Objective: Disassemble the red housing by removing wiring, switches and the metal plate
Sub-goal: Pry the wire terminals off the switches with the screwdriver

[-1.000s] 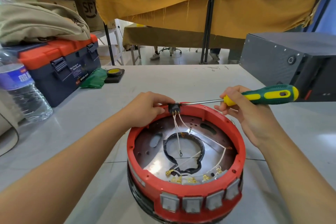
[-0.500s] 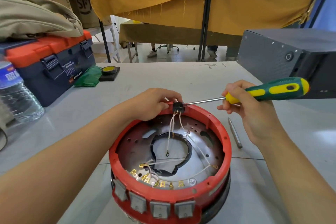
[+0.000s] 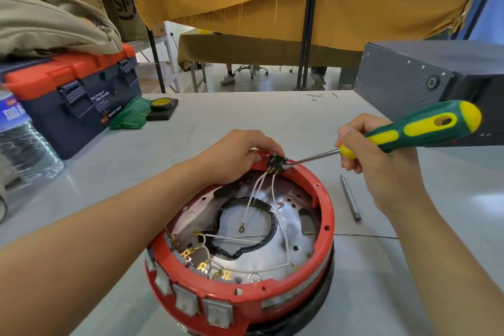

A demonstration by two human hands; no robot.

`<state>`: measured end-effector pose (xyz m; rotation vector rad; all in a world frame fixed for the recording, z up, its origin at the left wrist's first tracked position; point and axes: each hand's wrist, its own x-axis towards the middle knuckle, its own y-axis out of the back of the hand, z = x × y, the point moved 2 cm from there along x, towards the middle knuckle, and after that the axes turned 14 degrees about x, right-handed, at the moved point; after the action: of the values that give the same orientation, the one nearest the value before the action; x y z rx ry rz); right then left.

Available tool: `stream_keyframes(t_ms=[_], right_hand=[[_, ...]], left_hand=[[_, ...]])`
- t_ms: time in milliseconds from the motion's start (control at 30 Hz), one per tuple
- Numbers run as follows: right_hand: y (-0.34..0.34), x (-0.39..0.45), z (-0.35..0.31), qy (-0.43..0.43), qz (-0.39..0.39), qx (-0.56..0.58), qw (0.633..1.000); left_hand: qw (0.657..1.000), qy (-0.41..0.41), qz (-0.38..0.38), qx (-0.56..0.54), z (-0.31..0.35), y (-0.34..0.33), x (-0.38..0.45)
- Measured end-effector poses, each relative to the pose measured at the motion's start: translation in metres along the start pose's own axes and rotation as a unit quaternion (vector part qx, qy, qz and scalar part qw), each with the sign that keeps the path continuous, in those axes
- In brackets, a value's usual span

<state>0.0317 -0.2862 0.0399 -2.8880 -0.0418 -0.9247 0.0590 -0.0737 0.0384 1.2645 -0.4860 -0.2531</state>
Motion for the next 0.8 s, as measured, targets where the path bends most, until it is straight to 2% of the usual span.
stream_keyframes(t_ms=[167,367,801], right_hand=[[-0.001,-0.001,-0.002,0.01,-0.005,-0.021,1.0],[-0.004,-0.005,-0.009,0.026,-0.044,-0.053,0.997],[-0.004,-0.004,-0.014,0.045,-0.057,-0.055,0.996]], left_hand=[[1.0,0.013,-0.014,0.015,0.0,0.001,-0.004],[1.0,0.017,0.007,-0.007,0.0,-0.002,-0.011],[0.998,-0.01,-0.058,-0.03,-0.001,-0.001,0.0]])
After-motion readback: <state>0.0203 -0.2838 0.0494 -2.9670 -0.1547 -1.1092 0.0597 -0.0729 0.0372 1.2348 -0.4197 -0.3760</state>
